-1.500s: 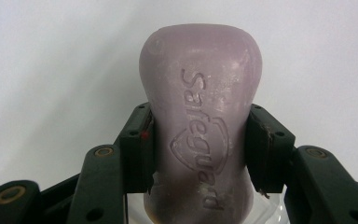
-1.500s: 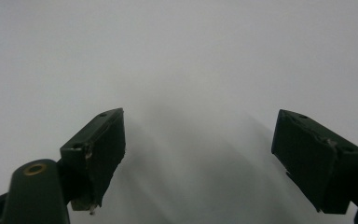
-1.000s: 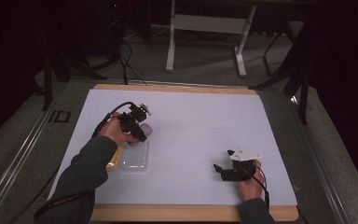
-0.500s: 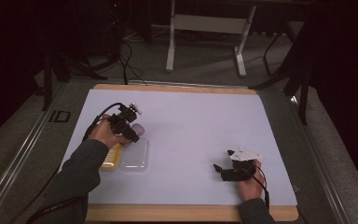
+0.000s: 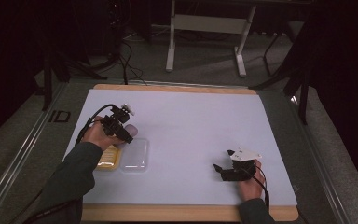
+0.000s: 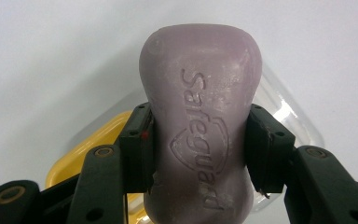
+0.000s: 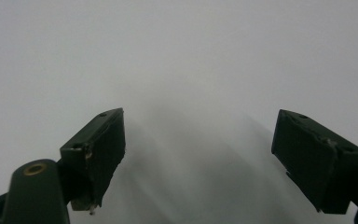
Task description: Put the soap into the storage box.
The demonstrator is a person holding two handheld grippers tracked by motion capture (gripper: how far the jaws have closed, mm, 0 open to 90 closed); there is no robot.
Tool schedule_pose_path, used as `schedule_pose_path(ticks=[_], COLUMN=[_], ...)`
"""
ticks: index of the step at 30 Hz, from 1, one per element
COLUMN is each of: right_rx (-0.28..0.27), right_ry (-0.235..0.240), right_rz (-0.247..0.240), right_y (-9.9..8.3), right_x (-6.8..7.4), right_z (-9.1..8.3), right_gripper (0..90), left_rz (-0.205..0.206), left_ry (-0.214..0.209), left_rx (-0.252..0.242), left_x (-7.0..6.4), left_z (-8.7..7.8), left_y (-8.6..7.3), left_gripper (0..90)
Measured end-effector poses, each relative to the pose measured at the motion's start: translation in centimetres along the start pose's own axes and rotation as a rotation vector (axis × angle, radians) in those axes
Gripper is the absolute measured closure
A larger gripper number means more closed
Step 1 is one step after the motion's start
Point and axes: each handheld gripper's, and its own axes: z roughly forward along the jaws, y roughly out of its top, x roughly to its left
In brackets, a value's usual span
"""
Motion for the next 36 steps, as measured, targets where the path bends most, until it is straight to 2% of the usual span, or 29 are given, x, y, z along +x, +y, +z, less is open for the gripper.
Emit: schedule_pose_path(ticks=[12,21,29,36], right_rx=[-0.002,-0.005,-0.005,-0.005], right_ry=[-0.006,-0.008,-0.010,-0.010], right_rz=[-0.001,-0.001,-0.002,-0.001], right_y=[0.0,0.0,0.0,0.0], right_x=[0.0,0.0,0.1,0.1], right_z=[0.0,0.0,-0.1,0.0], right_gripper=[17.1,17.1,17.1,17.1], left_rz=[-0.054,-0.091,-0.117,-0.159], left_ry=[0.004,-0.018,-0.010,0.004], left_rx=[-0.006,-0.013,-0.008,0.005], left_x=[1.3,1.6,1.7,1.9], left_z=[-0.6,-0.5,0.0,0.7], left_y=[-2.0,-3.2,-4.0,-4.7], left_gripper=[50.1,50.0,50.0,50.0])
